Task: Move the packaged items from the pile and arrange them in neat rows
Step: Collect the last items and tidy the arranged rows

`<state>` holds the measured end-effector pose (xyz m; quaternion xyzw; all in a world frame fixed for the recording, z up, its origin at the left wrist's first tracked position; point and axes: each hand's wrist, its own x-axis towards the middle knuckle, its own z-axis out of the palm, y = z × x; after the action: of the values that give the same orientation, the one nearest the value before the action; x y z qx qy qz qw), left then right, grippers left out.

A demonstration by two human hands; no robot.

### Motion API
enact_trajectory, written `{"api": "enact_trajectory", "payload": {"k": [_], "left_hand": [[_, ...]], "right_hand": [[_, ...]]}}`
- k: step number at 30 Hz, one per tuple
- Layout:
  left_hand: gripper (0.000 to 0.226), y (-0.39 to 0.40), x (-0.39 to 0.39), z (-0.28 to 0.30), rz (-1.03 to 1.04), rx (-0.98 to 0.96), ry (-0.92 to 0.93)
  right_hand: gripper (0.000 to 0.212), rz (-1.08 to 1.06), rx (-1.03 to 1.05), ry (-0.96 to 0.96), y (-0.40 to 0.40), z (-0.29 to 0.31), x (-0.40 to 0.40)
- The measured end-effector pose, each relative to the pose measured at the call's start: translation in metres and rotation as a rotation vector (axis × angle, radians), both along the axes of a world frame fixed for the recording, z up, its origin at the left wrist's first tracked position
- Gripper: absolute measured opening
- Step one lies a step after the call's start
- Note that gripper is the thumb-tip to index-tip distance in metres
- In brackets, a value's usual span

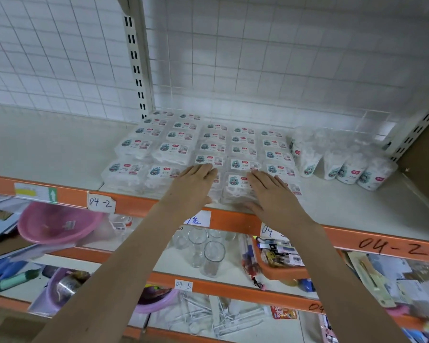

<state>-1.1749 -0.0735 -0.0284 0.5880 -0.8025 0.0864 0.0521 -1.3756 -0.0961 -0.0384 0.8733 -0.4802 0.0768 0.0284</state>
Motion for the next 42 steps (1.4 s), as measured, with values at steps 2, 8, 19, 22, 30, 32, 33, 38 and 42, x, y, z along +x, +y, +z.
{"api": "enact_trajectory", "payload": {"k": [2, 8, 19, 22, 30, 32, 33, 38, 42], "left_hand": [[0.067, 0.001, -0.003, 0.001, 0.014, 0.01, 0.008], [0.078, -0.001, -0.003, 0.005, 0.019, 0.1, 0.014], [0.091, -0.011, -0.011, 0.012, -0.058, 0.191, 0.085], [0.092, -0.014, -0.025, 0.014, -0.089, 0.182, 0.097], [0.083, -0.022, -0.052, 0.004, -0.165, 0.203, 0.103], [0.082, -0.023, -0.052, 0.006, -0.174, 0.196, 0.085], [0.084, -0.023, -0.053, 0.008, -0.178, 0.197, 0.071], [0.092, -0.02, -0.071, 0.023, -0.2, 0.211, 0.081], [0.083, -0.033, -0.112, 0.034, -0.227, 0.145, 0.118]], "right_hand": [[0.067, 0.011, 0.016, -0.003, 0.001, 0.001, -0.002], [0.073, -0.032, -0.01, 0.014, 0.007, 0.005, -0.012], [0.074, -0.062, 0.014, -0.03, 0.011, 0.007, -0.019], [0.077, -0.11, 0.008, -0.012, 0.013, 0.01, -0.033], [0.073, -0.101, 0.056, -0.017, 0.006, 0.006, -0.05], [0.073, -0.103, 0.052, -0.016, 0.007, 0.006, -0.051], [0.073, -0.104, 0.051, -0.016, 0.007, 0.006, -0.051], [0.074, -0.101, 0.023, -0.11, 0.008, 0.016, -0.064], [0.075, -0.109, 0.007, -0.092, -0.003, 0.029, -0.107]]}}
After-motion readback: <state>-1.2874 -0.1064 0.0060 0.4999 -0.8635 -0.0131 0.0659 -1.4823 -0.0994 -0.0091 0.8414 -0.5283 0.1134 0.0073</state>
